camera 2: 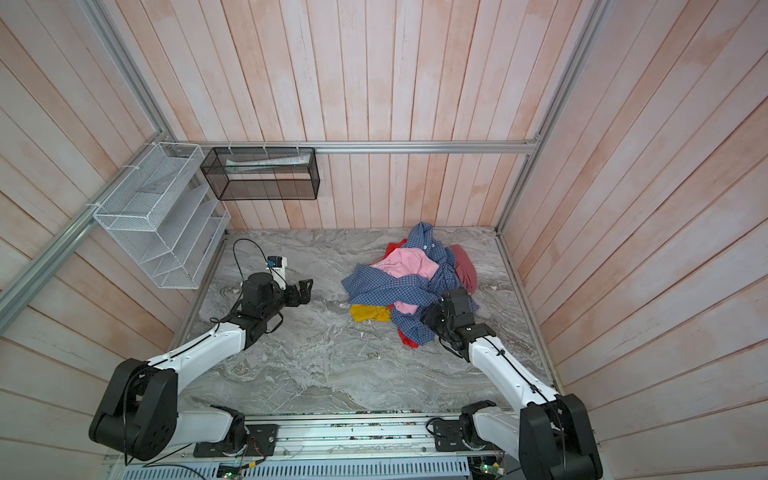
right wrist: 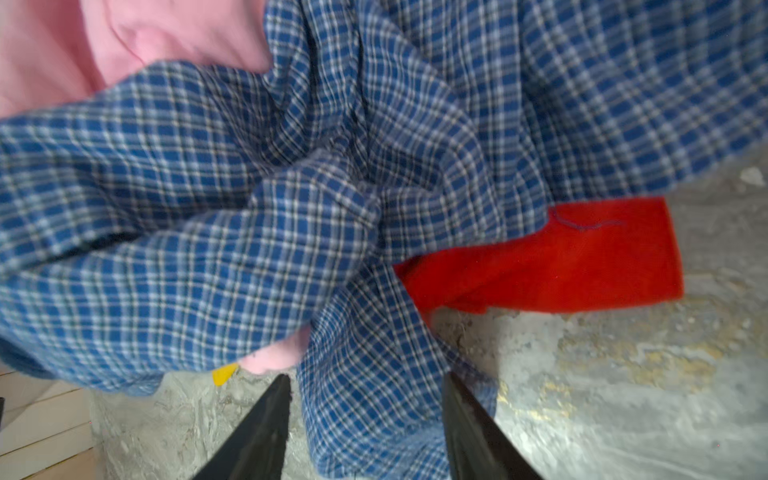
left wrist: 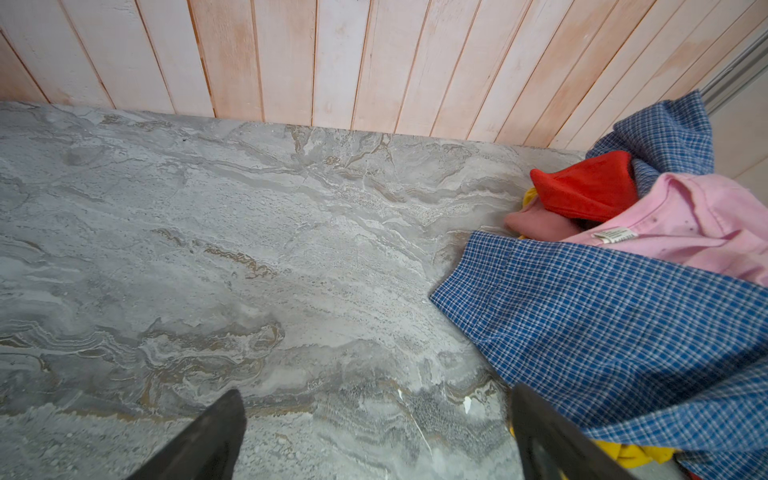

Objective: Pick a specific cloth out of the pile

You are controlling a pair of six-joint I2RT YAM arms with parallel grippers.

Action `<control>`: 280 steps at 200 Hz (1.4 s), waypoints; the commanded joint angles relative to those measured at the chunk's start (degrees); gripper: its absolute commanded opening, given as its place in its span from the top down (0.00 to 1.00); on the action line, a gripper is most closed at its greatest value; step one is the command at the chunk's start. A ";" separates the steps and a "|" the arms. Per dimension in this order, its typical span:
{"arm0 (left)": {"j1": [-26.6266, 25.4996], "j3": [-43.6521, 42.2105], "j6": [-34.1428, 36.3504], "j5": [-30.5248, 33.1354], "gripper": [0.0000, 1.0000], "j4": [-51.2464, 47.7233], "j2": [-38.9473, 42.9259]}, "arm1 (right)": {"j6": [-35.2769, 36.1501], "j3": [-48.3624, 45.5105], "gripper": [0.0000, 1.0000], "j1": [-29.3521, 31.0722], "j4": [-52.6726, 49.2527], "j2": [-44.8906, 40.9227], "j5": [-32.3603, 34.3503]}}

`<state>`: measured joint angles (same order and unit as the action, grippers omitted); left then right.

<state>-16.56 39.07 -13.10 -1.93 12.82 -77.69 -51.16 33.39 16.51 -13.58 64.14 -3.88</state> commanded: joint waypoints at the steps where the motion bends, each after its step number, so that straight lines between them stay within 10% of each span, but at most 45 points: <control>1: -0.12 -0.48 0.72 -0.53 0.00 0.06 0.53 | -2.28 0.85 0.41 1.00 -6.24 -2.16 2.29; 116: -1.64 0.63 2.52 -3.23 0.00 -1.82 -0.09 | -1.99 2.21 0.43 4.63 -8.60 -2.01 5.05; 193: -13.55 3.15 8.33 -24.46 0.10 -12.28 0.35 | -0.23 2.67 0.40 4.62 -5.24 -1.32 5.97; 280: -20.58 17.59 9.06 -20.19 0.28 -16.24 -18.91 | 2.33 3.79 0.39 4.41 -3.95 -2.21 5.93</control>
<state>-36.47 52.58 -3.81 -23.97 -2.07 -92.33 -50.04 35.44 20.86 -18.37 62.87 1.45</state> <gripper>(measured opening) 0.756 0.607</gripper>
